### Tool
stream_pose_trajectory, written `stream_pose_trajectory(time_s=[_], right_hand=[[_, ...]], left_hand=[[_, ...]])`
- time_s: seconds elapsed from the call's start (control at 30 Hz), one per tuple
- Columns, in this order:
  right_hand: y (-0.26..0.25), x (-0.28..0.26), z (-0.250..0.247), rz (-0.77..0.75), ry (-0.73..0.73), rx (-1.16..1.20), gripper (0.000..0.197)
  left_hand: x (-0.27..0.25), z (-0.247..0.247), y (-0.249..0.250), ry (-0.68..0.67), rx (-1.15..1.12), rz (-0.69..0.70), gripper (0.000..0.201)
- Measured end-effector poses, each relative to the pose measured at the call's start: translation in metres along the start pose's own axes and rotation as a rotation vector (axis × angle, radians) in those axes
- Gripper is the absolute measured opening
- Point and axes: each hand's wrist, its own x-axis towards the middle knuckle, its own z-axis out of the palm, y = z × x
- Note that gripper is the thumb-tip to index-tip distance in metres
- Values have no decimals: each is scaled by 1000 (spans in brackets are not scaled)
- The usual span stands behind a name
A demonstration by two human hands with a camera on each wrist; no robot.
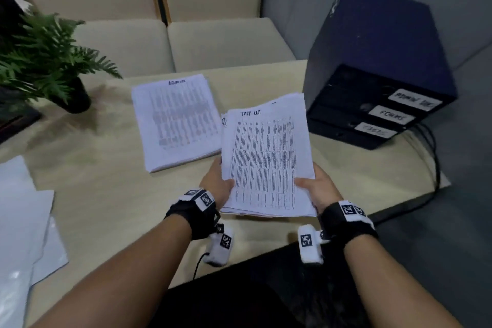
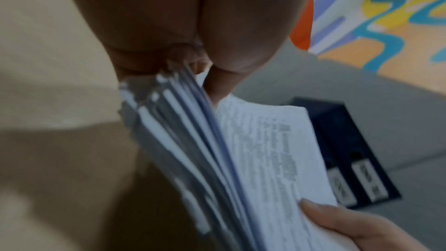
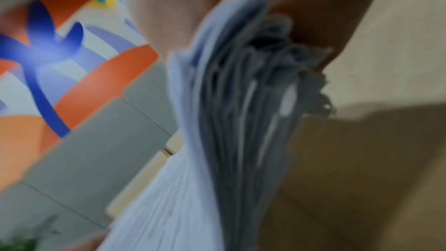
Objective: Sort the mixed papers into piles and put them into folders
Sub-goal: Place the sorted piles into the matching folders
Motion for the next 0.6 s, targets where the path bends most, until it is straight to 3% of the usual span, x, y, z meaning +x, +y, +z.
stream_pose_trajectory(time_s=[0.2, 0.37, 0.5, 0.6], right_hand=[[41, 16, -34, 128, 195, -234, 36], [31, 14, -35, 180, 230, -447, 49], [-4, 7, -15, 25, 358, -781, 74], [-35, 1, 35, -132, 198, -799, 51]], left_hand=[[13, 63, 10, -109, 247, -14, 61], [6, 50, 9, -145, 380, -65, 76], [-8, 3, 11, -22, 363, 3, 69], [-21, -45, 2, 99, 301, 38, 60]])
